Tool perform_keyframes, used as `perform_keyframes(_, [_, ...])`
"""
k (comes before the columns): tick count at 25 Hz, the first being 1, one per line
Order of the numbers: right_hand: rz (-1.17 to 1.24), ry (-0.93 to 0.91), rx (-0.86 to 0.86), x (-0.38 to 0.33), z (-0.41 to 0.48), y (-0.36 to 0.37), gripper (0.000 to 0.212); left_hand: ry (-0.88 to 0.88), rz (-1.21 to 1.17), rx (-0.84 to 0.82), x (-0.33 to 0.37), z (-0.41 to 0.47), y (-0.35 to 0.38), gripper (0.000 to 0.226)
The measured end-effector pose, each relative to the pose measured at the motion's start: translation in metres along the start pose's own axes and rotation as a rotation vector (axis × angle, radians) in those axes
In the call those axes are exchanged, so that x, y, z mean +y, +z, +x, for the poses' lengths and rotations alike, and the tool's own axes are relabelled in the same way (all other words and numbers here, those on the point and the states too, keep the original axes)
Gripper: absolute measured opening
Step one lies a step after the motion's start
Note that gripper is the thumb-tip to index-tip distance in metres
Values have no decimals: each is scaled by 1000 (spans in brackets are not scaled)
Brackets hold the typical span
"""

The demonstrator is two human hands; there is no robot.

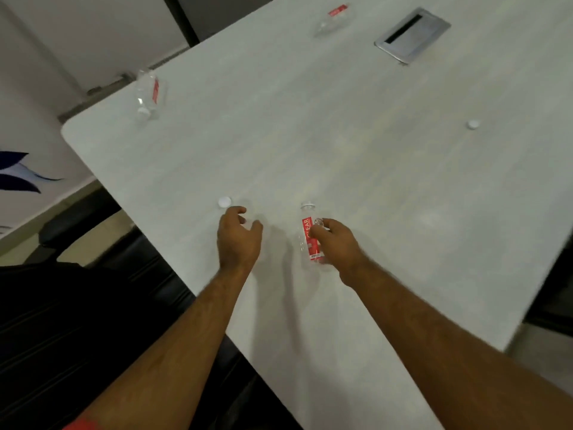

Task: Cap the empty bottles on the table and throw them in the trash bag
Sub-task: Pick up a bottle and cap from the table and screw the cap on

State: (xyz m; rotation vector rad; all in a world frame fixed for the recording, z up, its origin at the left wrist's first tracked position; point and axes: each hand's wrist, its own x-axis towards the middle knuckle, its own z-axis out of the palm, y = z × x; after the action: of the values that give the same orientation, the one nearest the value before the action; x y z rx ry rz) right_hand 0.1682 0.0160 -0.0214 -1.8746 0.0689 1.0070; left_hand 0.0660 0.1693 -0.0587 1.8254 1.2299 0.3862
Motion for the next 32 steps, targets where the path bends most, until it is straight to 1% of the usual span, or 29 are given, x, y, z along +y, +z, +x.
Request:
perform_keyframes(2, [-54, -6, -131, -20, 21, 18, 33, 37, 48, 177, -9, 29, -10, 36])
perform_keyframes(3, [-80, -8, -177, -28, 29, 28, 33, 29, 93, 226, -12, 44, -12, 41])
perform_keyframes(4, [-99, -7, -204, -32, 34, 37, 33, 7, 151, 227, -15, 58, -13, 47])
perform_keyframes(6, [-104, 0, -222, -34, 38, 49, 34, -18, 280, 131, -19, 78, -14, 52])
perform_keyframes(9, [-61, 6, -203, -29, 39, 47, 34, 77, 468, -23, -19, 93, -14, 31])
perform_keyframes(10, [-47, 9, -191, -28, 39, 42, 34, 103, 497, -47, -18, 94, -14, 27])
perform_keyframes(11, [-51, 12, -181, -25, 36, 37, 34, 109, 477, -54, -17, 90, -15, 24])
perform_keyframes(12, [-63, 10, -173, -21, 29, 31, 35, 85, 398, -56, -17, 82, -15, 22])
perform_keyframes(13, [-72, 3, -172, -17, 21, 25, 36, 15, 246, -57, -14, 71, -14, 19])
perform_keyframes(16, [-62, -36, -181, -1, -11, 7, 38, -340, -375, -81, 4, 18, -11, 10])
perform_keyframes(17, [-71, -52, -185, 7, -23, 0, 39, -412, -536, -107, 11, -3, -12, 12])
perform_keyframes(19, [-80, -101, -196, 27, -52, -16, 37, -444, -731, -169, 24, -49, -16, 15])
perform_keyframes(20, [-84, -132, -212, 37, -68, -23, 36, -425, -773, -192, 30, -71, -20, 15])
perform_keyframes(23, [-123, -267, -280, 74, -125, -48, 34, -349, -797, -254, 48, -150, -33, 16])
perform_keyframes(26, [-139, -390, -287, 106, -179, -66, 35, -288, -808, -336, 58, -227, -51, 21])
perform_keyframes(28, [-149, -454, -294, 128, -225, -73, 38, -218, -762, -310, 56, -282, -67, 21])
perform_keyframes(30, [-142, -508, -256, 149, -275, -71, 25, -184, -796, -242, 49, -330, -87, 19])
perform_keyframes(32, [-127, -543, -213, 166, -318, -61, 13, -186, -919, -197, 38, -370, -109, 21])
